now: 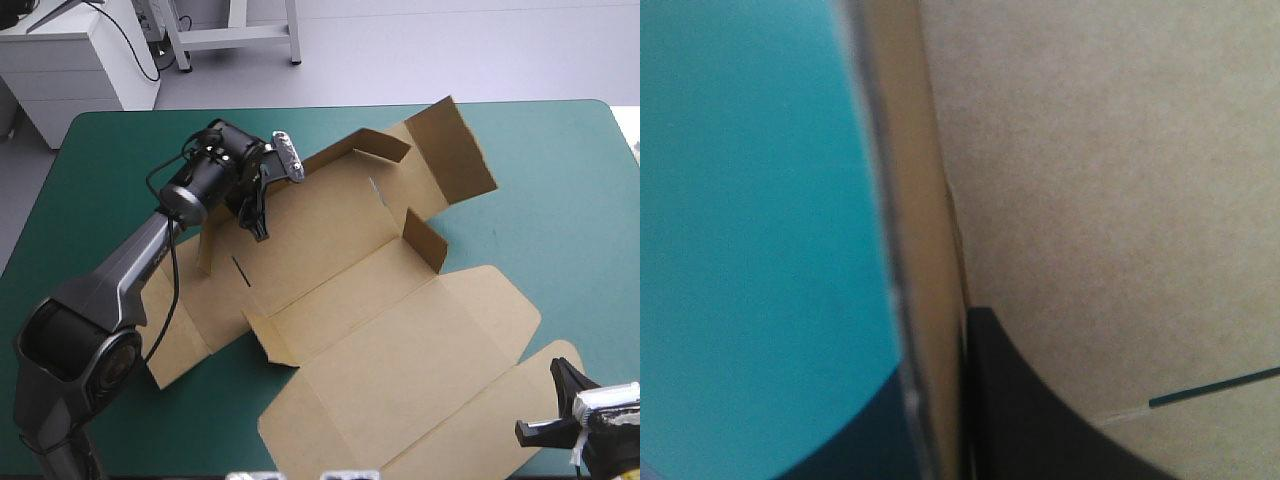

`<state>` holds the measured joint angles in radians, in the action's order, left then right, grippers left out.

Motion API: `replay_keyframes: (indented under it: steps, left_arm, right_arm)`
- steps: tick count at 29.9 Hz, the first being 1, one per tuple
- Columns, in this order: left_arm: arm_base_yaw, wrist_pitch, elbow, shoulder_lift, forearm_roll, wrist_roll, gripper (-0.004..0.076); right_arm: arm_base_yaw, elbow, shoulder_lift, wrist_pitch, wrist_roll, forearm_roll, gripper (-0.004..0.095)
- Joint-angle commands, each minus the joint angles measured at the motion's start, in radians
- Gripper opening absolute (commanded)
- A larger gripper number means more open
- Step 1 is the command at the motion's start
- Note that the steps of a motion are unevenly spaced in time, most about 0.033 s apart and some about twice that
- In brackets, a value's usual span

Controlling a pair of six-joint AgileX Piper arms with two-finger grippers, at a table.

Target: Fold the box

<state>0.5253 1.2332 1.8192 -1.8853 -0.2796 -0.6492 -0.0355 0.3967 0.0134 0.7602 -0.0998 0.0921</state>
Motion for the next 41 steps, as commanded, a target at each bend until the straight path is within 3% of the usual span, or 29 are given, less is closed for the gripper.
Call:
replay_keyframes:
  steps: [1, 9, 12, 18, 25, 29, 33, 41]
  left_arm:
    - [0.044, -0.098, 0.032, 0.055, -0.177, -0.039, -0.0008]
    - [0.115, -0.355, 0.032, 0.055, -0.328, -0.032, -0.0008]
    - [0.151, -0.367, 0.031, 0.055, -0.351, -0.007, -0.0008]
    - [0.204, -0.432, -0.056, 0.069, -0.499, 0.248, -0.0009]
    - [0.299, -0.501, -0.289, 0.142, -0.855, 0.523, -0.0008]
    - [0.365, -0.485, -0.439, 0.2, -1.132, 0.748, -0.0008]
    - [0.414, -0.438, -0.562, 0.254, -1.287, 0.869, -0.0008]
    - [0.431, -0.355, -0.709, 0.275, -1.337, 1.0, -0.0008]
  right_arm:
    - [-0.002, 0.022, 0.023, -0.077, -0.003, -0.001, -0.002]
    - [-0.002, 0.022, 0.023, -0.077, -0.003, -0.001, -0.002]
    - [-0.002, 0.022, 0.023, -0.077, -0.003, -0.001, -0.002]
    - [-0.002, 0.022, 0.023, -0.077, -0.003, -0.001, -0.002]
    - [-0.002, 0.022, 0.023, -0.077, -0.003, -0.001, -0.002]
    - [-0.002, 0.022, 0.023, -0.077, -0.003, -0.001, -0.002]
    - [-0.002, 0.022, 0.023, -0.077, -0.003, -0.001, -0.002]
    - [-0.002, 0.022, 0.023, -0.077, -0.003, -0.001, -0.002]
